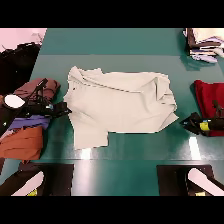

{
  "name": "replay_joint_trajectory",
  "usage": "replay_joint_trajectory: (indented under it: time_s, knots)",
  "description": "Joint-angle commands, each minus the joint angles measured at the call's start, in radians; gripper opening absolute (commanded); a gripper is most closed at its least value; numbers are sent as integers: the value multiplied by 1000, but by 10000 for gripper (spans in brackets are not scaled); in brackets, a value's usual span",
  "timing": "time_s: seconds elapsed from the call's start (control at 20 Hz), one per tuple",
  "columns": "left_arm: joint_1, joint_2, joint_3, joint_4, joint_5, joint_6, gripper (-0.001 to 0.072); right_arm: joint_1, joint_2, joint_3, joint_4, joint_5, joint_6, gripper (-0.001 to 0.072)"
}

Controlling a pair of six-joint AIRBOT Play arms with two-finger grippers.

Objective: Fold the shirts.

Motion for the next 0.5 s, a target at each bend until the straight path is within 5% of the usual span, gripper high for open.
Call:
replay_joint_trajectory:
  time_s: [0.0, 0.15, 0.25, 0.35, 0.45]
  knots:
    - [0, 1, 6, 0, -4, 0, 24, 21, -105, -25, 157, -93, -69, 367]
    - [0, 1, 6, 0, -3, -1, 24, 93, -142, -25, 153, -155, -69, 360]
    - [0, 1, 6, 0, -4, -5, 24, 138, -145, -25, 152, -204, -69, 290]
    - [1, 1, 6, 0, -14, -11, 23, 167, -145, -23, 149, -223, -69, 69]
    - [0, 28, 6, 22, -29, -23, 22, 183, -116, -23, 137, -209, -81, 16]
